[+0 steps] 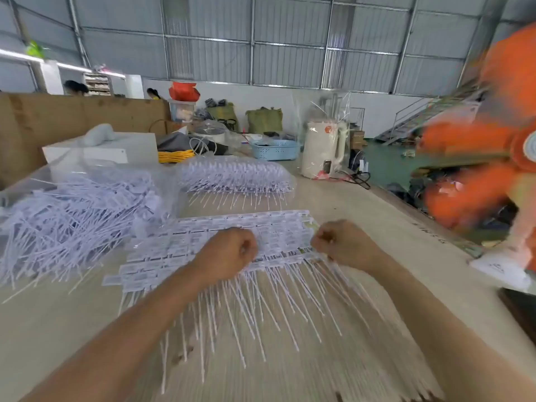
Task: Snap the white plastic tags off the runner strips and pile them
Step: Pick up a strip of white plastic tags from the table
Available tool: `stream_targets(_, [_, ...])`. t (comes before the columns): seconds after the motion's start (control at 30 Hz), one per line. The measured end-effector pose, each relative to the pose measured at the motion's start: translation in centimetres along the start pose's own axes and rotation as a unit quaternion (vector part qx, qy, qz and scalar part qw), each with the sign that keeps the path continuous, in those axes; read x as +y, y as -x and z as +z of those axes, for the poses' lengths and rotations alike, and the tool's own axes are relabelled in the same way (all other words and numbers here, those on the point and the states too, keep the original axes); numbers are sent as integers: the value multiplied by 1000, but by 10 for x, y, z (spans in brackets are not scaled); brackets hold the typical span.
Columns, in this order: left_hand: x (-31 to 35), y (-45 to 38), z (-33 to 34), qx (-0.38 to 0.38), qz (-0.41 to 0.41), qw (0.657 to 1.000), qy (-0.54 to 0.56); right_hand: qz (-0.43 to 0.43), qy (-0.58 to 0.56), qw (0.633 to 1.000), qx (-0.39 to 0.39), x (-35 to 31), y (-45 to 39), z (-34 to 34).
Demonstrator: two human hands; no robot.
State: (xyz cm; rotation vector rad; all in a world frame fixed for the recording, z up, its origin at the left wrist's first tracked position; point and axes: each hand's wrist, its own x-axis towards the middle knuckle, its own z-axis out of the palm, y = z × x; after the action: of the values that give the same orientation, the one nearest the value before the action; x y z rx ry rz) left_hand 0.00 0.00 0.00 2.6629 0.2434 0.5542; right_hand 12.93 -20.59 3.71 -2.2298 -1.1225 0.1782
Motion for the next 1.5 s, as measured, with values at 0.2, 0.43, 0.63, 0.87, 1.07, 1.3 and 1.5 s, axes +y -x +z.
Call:
stream_targets(0.2, [-23,-62,30,-99,-68,977,-178,100,176,979,25,30,-94,23])
stream_targets(0.43, [-41,-77,46,0,-17,999,-49,123,198,971,59,50,-122,43])
stream_targets(0.63, [-56,-98,35,10,-20,997,-73,132,188,969,88,46,-130,33])
stream_targets(0.87, [-64,-113,28,-10,-53,990,-128,80,13,975,206,41,-122,34])
stream_targets(1.07, [-74,-111,27,-34,-67,991,-108,129,10,981,147,48,-120,26])
stream_targets(1.3, [-53,-109,0,-63,-38,997,-14,117,253,957,77,40,-116,17])
stream_targets(1.5, [-15,-111,-63,-51,41,996,56,-24,67,997,41,22,-112,-26])
